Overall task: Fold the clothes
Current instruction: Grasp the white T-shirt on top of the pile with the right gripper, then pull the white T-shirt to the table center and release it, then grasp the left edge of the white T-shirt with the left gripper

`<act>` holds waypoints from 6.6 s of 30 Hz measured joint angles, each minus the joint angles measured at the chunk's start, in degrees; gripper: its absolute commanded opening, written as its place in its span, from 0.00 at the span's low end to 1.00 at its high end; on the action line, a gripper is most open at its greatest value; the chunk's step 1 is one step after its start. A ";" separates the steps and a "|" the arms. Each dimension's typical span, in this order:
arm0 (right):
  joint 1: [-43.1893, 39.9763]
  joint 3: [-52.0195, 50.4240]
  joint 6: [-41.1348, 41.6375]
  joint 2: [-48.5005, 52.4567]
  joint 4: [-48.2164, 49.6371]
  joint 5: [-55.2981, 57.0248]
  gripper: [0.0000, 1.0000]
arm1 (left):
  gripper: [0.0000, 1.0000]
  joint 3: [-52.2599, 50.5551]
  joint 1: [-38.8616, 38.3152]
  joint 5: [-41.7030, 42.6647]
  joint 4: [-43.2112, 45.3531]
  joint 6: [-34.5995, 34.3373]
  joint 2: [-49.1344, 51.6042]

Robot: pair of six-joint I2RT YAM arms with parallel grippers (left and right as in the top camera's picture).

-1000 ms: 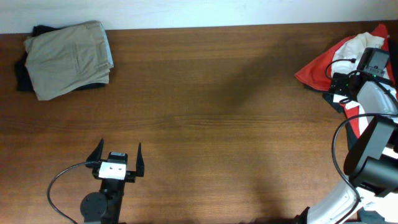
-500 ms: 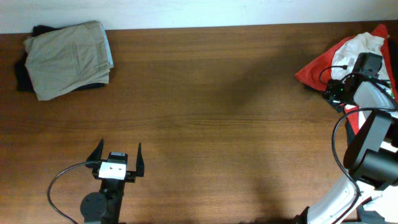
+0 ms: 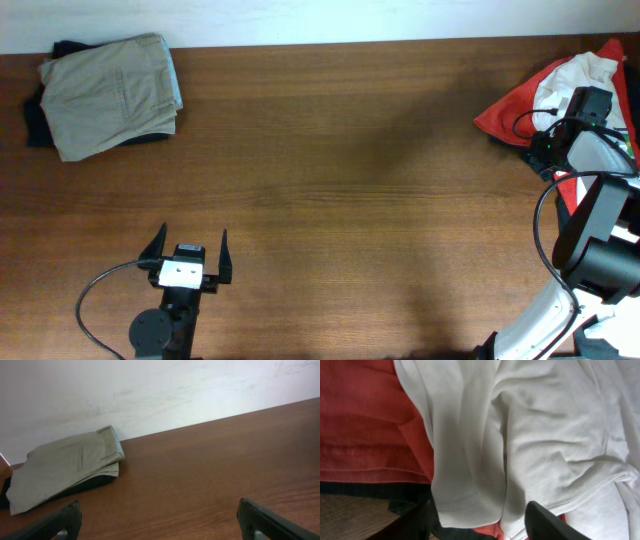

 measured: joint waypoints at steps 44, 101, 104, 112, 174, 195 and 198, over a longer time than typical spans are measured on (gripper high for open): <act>0.04 0.00 0.07 1.27 1.36 -3.41 0.27 | 0.99 0.00 0.00 0.00 0.00 0.02 0.00; 19.74 4.07 11.47 -42.01 3.74 -7.41 0.04 | 0.99 0.00 -0.02 0.02 0.00 0.02 0.00; 28.83 6.97 12.94 -46.42 4.33 -9.38 0.04 | 0.99 0.00 -0.02 0.00 0.00 0.02 0.00; 55.89 8.68 19.17 -43.58 5.38 -14.88 0.04 | 0.99 0.00 -0.02 0.00 0.00 0.02 0.00; 17.00 8.15 23.28 -30.34 -33.44 0.85 0.99 | 0.99 1.97 0.02 15.04 18.62 -6.16 0.26; 17.00 8.15 23.28 -30.34 -33.46 0.87 0.99 | 0.99 47.47 -1.79 23.17 -27.08 -24.94 44.72; 17.00 8.15 23.30 -30.34 -33.46 0.85 0.99 | 0.99 47.91 -7.37 10.78 -36.96 -31.01 46.82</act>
